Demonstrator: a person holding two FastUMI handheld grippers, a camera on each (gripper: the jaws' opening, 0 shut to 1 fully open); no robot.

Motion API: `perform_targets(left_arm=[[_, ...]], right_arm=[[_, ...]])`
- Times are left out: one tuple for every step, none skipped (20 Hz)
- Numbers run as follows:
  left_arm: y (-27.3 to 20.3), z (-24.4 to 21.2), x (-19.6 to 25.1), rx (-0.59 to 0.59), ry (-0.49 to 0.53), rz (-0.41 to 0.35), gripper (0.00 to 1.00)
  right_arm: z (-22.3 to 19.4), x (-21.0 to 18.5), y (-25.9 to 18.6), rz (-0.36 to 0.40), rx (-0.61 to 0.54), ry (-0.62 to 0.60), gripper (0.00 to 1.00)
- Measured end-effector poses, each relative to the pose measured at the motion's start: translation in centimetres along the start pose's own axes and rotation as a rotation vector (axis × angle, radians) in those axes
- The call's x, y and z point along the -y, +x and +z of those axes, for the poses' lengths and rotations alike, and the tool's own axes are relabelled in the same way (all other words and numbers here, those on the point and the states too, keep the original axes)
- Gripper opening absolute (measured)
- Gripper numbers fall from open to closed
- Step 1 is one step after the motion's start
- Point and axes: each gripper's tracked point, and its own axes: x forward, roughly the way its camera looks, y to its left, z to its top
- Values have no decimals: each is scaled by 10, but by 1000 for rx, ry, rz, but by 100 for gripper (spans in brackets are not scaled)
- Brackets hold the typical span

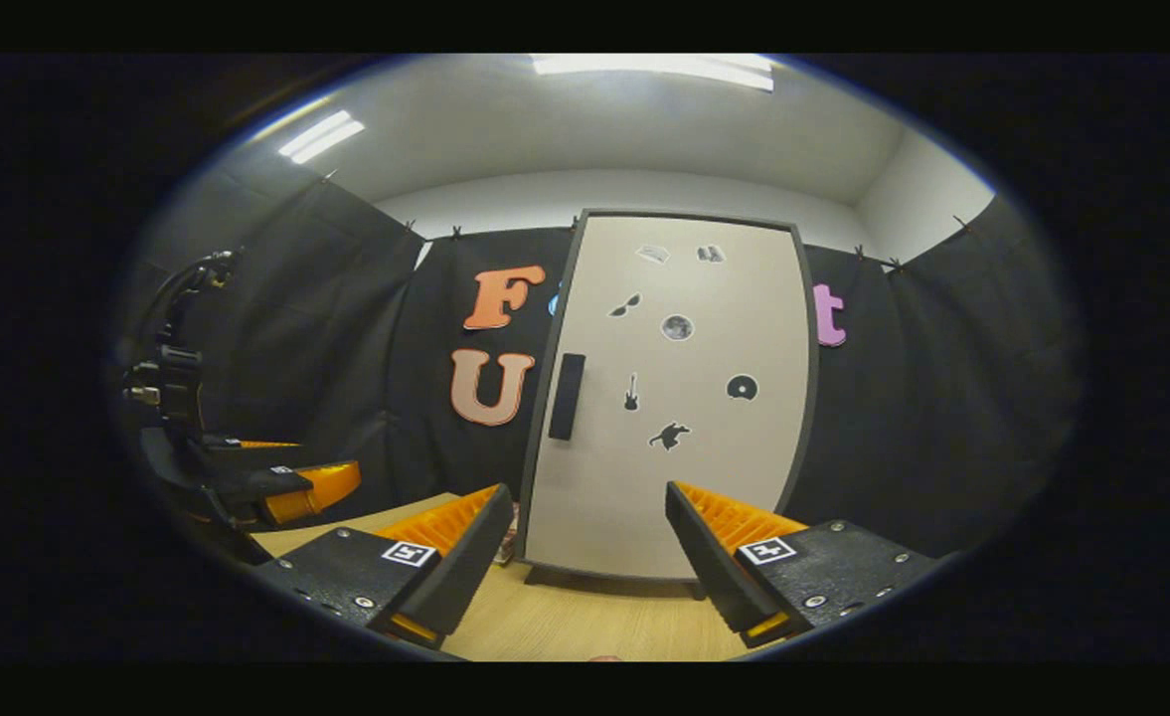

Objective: Open the cabinet door with the right hand, grasp the bottle in the cabinet with the left hand and place it on the coaster, then close the cabinet door with the right hand.

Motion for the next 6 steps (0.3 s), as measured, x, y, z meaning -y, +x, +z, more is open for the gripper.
perform_targets(left_arm=[[-1, 2, 0, 9, 5, -4, 98], [-1, 4, 2, 18, 5, -10, 96], [-2, 6, 3, 29, -1, -14, 98], [-2, 7, 4, 36, -11, -13, 97], [-2, 7, 6, 36, -19, -19, 96], [-4, 6, 8, 35, -24, -28, 96]], right_arm=[[0, 2, -1, -9, 3, 2, 95], [0, 3, -1, -19, 6, 2, 95], [0, 4, -2, -28, 8, 3, 95], [0, 4, -2, -34, 7, 6, 97], [-2, 3, -4, -32, 2, 11, 95], [-3, 1, -4, -27, -2, 15, 95]])
